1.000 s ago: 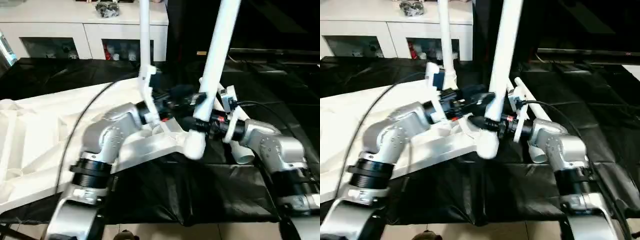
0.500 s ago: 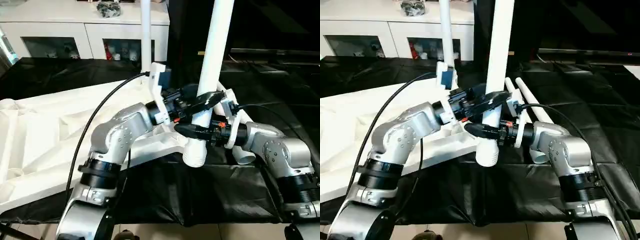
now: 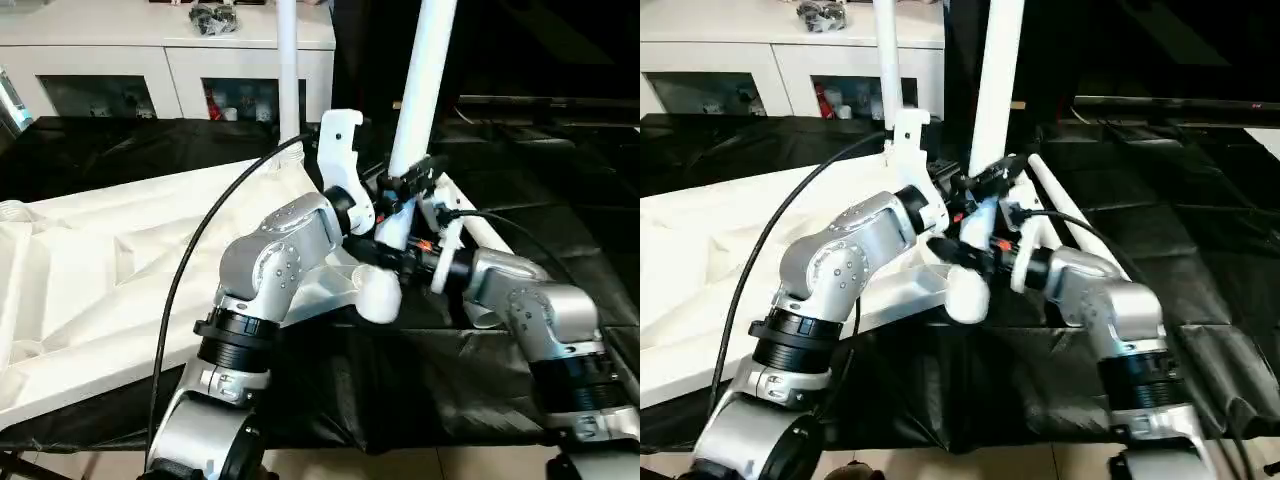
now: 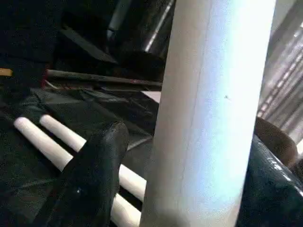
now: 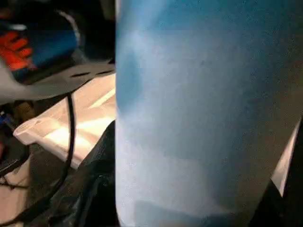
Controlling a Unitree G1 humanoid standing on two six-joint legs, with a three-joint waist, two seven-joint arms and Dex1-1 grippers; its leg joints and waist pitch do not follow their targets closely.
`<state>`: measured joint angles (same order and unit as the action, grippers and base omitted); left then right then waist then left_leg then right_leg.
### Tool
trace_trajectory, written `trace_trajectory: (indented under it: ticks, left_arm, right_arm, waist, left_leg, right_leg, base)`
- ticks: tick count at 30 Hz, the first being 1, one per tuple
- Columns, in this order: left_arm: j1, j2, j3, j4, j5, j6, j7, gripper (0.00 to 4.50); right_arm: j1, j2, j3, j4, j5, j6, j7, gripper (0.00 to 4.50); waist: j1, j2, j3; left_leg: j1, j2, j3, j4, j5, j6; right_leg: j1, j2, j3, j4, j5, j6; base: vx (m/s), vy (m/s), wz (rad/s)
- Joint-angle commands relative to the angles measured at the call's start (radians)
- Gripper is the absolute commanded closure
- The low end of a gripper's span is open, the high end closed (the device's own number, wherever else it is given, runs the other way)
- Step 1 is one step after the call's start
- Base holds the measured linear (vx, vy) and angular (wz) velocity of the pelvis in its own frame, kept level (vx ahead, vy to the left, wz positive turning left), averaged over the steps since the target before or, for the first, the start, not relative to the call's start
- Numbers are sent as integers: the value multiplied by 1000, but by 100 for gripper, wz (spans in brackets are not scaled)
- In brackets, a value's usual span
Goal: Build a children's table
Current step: Insert table leg to table base
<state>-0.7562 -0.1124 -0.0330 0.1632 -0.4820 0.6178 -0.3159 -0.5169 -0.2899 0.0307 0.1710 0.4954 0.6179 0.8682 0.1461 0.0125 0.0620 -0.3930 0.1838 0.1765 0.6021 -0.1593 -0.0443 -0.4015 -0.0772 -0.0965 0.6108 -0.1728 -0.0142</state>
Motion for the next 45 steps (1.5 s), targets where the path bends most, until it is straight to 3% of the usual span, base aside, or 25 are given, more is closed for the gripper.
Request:
trace_trajectory:
  ticks: [1, 12, 13, 14, 17, 20, 25, 31, 37, 38, 45]
  left_arm:
    - [8, 2, 76, 3, 36, -23, 90, 160]
    - [8, 4, 81, 5, 52, -32, 151, 244]
    - [8, 5, 80, 5, 52, -32, 151, 249]
    - [6, 9, 80, 6, 49, -32, 152, 249]
    - [-2, 17, 87, 13, 31, -41, 131, 250]
    - [-8, 27, 90, 17, 10, -50, 85, 267]
    - [-12, 48, 102, 29, -27, -45, 1, 268]
    - [-14, 76, 93, 20, -61, -21, -92, 268]
    - [1, 67, 64, -20, -74, -32, -148, 268]
    - [7, 62, 55, -31, -81, -38, -166, 268]
    - [18, 59, 41, -57, -102, -40, -220, 268]
  right_arm:
    - [-16, 15, -11, -42, 6, -44, -3, 270]
    - [-18, 42, -13, -53, 7, -37, -42, 270]
    - [-18, 42, -14, -53, 9, -35, -42, 214]
    - [-25, 46, -25, -45, 17, -24, -51, 200]
    - [-29, 32, -32, -41, 22, -14, -35, 200]
    - [-28, 13, -31, -46, 26, -7, -13, 157]
    - [-25, -47, -14, -53, 27, 16, 57, 115]
    - [-35, -136, 12, -28, 19, 40, 156, 115]
    - [-64, -137, 26, 2, 15, 63, 167, 115]
    - [-69, -140, 40, 12, 13, 73, 178, 115]
    - [-70, -156, 76, 26, 12, 95, 229, 115]
  waist:
    - [1, -3, -80]
    - [-1, -4, -79]
    - [-1, -4, -79]
    - [-1, -3, -79]
    - [-4, -4, -78]
    - [-2, -4, -80]
    - [4, -2, -82]
    - [9, -12, -80]
    - [4, -11, -80]
    - [3, -16, -79]
    - [4, -16, -79]
  left_leg:
    - [19, 47, -22, -65, -217, 14]
    - [19, 47, -23, -69, -234, 5]
    - [19, 47, -23, -68, -232, 5]
    - [19, 47, -23, -69, -232, 5]
    - [18, 46, -23, -69, -242, 5]
    - [19, 43, -22, -67, -225, 11]
    - [23, 49, -22, -66, -215, 14]
    - [17, 45, -19, -62, -198, 29]
    - [18, 48, -20, -62, -193, 31]
    - [17, 48, -19, -62, -194, 32]
    - [16, 47, -18, -61, -182, 36]
  right_leg:
    - [56, -77, 50, -88, -261, -142]
    - [55, -78, 51, -90, -277, -126]
    - [56, -79, 51, -90, -278, -126]
    - [55, -78, 51, -90, -277, -127]
    - [57, -76, 50, -89, -268, -123]
    - [56, -76, 50, -92, -286, -109]
    - [52, -77, 52, -85, -239, -139]
    - [56, -80, 51, -86, -258, -139]
    - [55, -80, 50, -84, -269, -155]
    - [56, -80, 51, -85, -268, -156]
    - [57, -81, 51, -85, -271, -152]
  base:
    - [0, 0, 0]
    - [0, 0, 0]
    - [0, 0, 0]
    - [0, 0, 0]
    - [0, 0, 0]
    - [0, 0, 0]
    - [0, 0, 0]
    - [0, 0, 0]
    - [0, 0, 0]
    - [0, 0, 0]
    - [0, 0, 0]
